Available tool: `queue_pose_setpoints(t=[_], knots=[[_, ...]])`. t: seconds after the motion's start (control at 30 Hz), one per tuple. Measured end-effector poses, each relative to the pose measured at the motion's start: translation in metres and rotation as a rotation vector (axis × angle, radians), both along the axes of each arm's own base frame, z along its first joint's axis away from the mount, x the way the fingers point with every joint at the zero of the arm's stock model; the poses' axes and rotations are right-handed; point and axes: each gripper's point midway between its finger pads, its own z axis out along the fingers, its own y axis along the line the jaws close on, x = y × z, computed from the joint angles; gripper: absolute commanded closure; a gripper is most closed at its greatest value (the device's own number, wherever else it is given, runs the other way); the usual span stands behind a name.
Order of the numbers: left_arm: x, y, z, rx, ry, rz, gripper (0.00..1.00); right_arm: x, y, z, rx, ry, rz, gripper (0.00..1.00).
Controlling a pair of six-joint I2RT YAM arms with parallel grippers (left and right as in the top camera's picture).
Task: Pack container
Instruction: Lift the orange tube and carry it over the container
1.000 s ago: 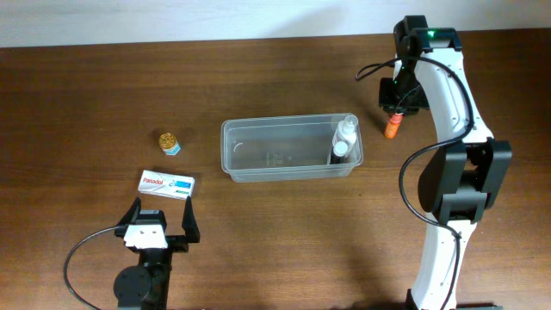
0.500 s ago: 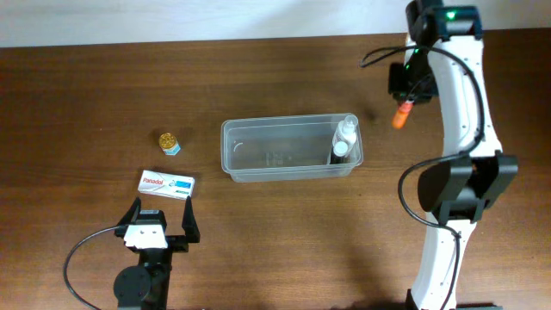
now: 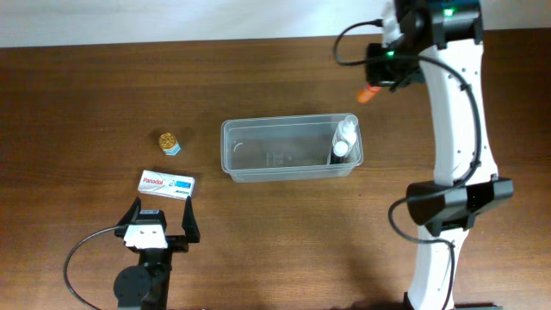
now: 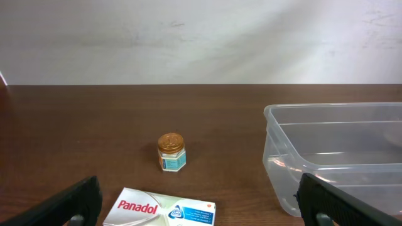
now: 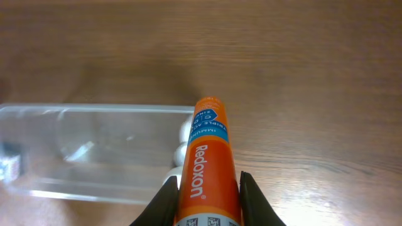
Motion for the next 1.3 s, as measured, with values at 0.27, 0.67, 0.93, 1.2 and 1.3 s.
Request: queue_pose_setpoints(t=[0.27, 0.67, 0.93, 1.2, 1.3], knots=[[0.000, 0.000, 0.000, 0.000, 0.000, 0.000, 0.01, -0.018, 0.056, 0.015, 0.017, -0.032, 0.131, 0.82], [0.000, 0.000, 0.000, 0.000, 0.000, 0.000, 0.01, -0.045, 0.080, -0.033, -0.066, 0.132, 0.210, 0.82], [0.000, 0.000, 0.000, 0.000, 0.000, 0.000, 0.01, -0.045, 0.074, -0.073, -0.118, 0.202, 0.203, 0.81], [0.000, 0.000, 0.000, 0.000, 0.000, 0.000, 0.01, -0.029, 0.076, -0.095, -0.129, 0.166, 0.198, 0.81], [0.000, 0.000, 0.000, 0.000, 0.000, 0.000, 0.01, -0.026, 0.075, -0.105, -0.139, 0.165, 0.195, 0.81]])
